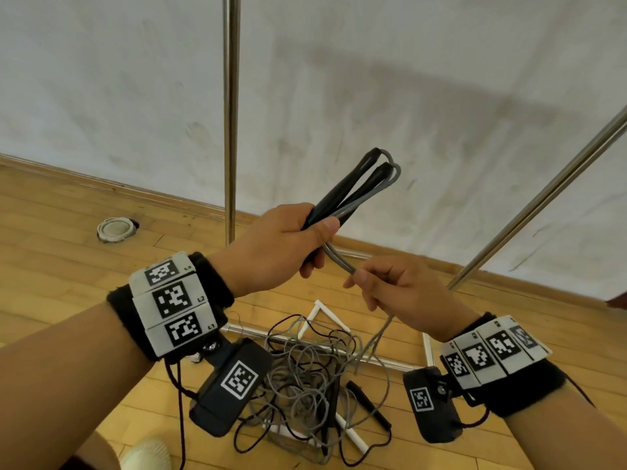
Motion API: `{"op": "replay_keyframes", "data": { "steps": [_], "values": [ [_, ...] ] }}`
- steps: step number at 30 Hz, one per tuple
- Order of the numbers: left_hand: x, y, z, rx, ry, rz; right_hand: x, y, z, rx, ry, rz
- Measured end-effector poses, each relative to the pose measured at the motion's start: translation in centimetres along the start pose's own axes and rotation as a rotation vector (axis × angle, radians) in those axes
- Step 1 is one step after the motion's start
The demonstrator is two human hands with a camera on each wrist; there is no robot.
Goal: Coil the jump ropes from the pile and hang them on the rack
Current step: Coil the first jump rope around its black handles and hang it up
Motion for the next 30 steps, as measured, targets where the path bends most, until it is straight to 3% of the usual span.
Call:
{"op": "replay_keyframes", "data": {
  "steps": [9, 15, 18, 21, 25, 30],
  "values": [
    [-1.1, -1.5, 0.2, -0.020, 0.143, 0.360, 0.1, -1.3, -1.8, -0.119, 0.021, 0.170],
    [-2.4, -2.5, 1.0, -0.053, 0.607, 0.524, -0.1, -1.0, -2.3, -0.152, -0.135, 0.363],
    [-3.7, -2.8, 1.9, -0.046, 0.898, 0.552, -0.7, -0.6, -2.0, -0.172, -0.132, 0.387],
    [-5.1, -2.8, 3.0, -0.009, 1.043, 0.572, -1.4, -0.3, -1.7, -0.175, -0.205, 0.384],
    [-6.4, -1.9, 4.6, 0.025, 1.136, 0.485, -2.5, 0.7, -0.8, -0.201, -0.353, 0.306],
    [-5.7, -0.8, 4.8, 0.072, 1.068, 0.345, -2.7, 1.4, 0.2, -0.318, -0.227, 0.157]
  ]
}}
Point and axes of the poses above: each hand's wrist, its own y-axis towards the middle knuckle, its own x-axis out of the back of the hand, z = x × y, the point moved 4 cm from there along y, towards the middle knuckle, and after that the axes turned 8 degrees about x, right-handed, at the moved point
